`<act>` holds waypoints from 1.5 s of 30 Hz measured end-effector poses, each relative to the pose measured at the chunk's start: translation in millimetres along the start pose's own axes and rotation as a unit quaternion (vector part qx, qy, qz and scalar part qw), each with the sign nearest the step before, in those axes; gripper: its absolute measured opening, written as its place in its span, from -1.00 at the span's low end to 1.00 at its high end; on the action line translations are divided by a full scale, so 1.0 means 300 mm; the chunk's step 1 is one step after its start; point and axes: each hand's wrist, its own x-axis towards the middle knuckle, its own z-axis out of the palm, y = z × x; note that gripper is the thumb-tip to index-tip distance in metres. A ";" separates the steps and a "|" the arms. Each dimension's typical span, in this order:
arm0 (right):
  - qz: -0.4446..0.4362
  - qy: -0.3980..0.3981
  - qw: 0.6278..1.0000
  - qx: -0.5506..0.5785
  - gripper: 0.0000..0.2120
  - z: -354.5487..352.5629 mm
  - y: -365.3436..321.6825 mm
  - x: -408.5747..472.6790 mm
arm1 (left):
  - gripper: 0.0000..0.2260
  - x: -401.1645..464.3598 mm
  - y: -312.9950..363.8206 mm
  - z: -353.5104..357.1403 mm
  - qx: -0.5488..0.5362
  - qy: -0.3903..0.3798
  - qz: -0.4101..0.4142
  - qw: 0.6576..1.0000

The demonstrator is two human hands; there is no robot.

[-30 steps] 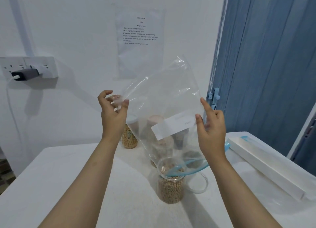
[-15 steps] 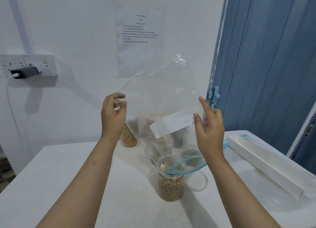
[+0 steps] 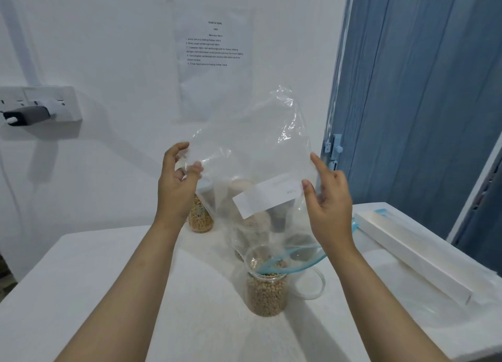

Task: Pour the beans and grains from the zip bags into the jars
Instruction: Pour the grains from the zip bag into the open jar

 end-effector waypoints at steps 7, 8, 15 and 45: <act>0.003 0.005 1.000 0.004 -0.56 -0.001 0.000 -0.001 | -0.50 0.000 -0.006 -0.004 0.004 0.001 -0.010 1.000; 0.002 0.005 1.000 0.003 -0.56 -0.001 0.001 -0.001 | -0.50 -0.001 -0.008 -0.004 0.003 0.000 -0.011 1.000; 0.001 0.005 1.000 0.004 -0.57 -0.001 -0.002 0.003 | -0.48 0.000 -0.005 0.002 0.000 -0.002 -0.013 1.000; -0.008 0.007 1.000 0.006 -0.54 0.008 0.059 0.005 | -0.62 0.038 0.010 0.017 -0.049 0.025 -0.017 0.998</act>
